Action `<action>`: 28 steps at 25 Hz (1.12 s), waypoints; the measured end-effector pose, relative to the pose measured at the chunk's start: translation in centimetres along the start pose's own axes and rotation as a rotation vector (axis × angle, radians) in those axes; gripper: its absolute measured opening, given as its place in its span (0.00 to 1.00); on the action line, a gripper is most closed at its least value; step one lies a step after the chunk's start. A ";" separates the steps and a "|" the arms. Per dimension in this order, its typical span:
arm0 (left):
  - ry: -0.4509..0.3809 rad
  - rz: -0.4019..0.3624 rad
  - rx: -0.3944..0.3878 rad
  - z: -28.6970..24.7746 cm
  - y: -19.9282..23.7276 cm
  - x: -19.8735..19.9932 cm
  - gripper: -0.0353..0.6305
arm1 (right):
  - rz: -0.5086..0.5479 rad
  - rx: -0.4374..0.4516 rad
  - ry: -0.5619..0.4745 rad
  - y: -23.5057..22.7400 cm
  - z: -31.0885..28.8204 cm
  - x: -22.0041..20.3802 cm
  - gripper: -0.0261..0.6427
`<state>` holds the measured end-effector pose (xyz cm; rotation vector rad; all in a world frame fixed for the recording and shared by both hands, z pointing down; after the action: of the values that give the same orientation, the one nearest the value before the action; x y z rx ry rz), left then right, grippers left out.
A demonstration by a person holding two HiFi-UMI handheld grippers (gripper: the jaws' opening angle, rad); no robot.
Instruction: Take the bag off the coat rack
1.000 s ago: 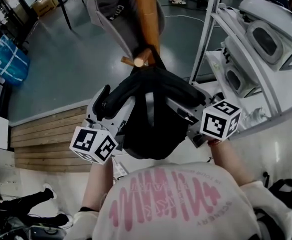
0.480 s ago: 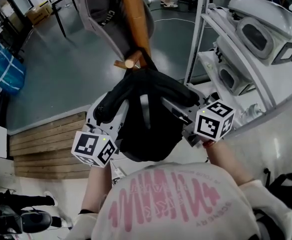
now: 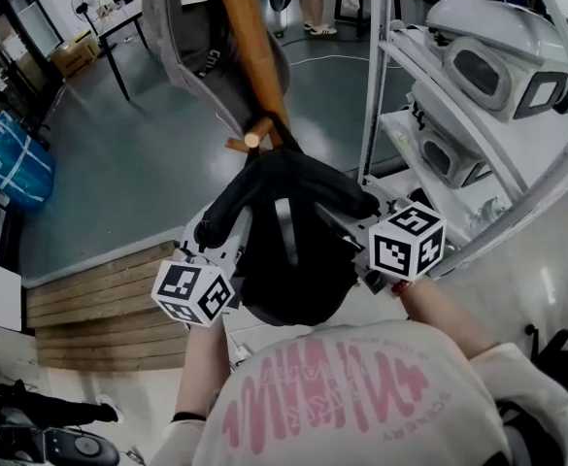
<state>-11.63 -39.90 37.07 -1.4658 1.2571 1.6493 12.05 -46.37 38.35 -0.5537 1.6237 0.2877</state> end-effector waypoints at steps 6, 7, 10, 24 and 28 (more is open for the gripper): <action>0.017 0.014 -0.024 -0.1 -0.1 -0.3 0.26 | 0.019 -0.066 0.008 0.2 -0.3 -0.2 0.25; 0.016 0.016 -0.027 0.0 0.0 -0.4 0.26 | 0.017 -0.068 0.012 0.3 -0.3 -0.2 0.25; 0.011 0.005 -0.027 0.1 -0.1 -0.6 0.25 | 0.006 -0.077 0.023 0.7 -0.4 -0.3 0.24; 0.023 0.045 -0.082 1.6 -0.3 -1.0 0.25 | 0.019 -0.149 0.052 2.9 0.3 0.1 0.22; 0.039 0.100 -0.091 1.3 -0.7 -1.1 0.24 | 0.016 -0.166 0.073 2.7 0.6 0.4 0.22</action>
<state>-11.34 -38.27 37.84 -1.5178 1.3109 1.7725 11.14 -43.81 37.54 -0.6841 1.6853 0.4210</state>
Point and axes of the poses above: the fingertips, and each gripper's own axes: z backward along the fingers, y to its left, x out of its top, the point moved 8 cm from there along z, backward along the fingers, and after that the axes turned 12 degrees about z, right-handed, at the moved point
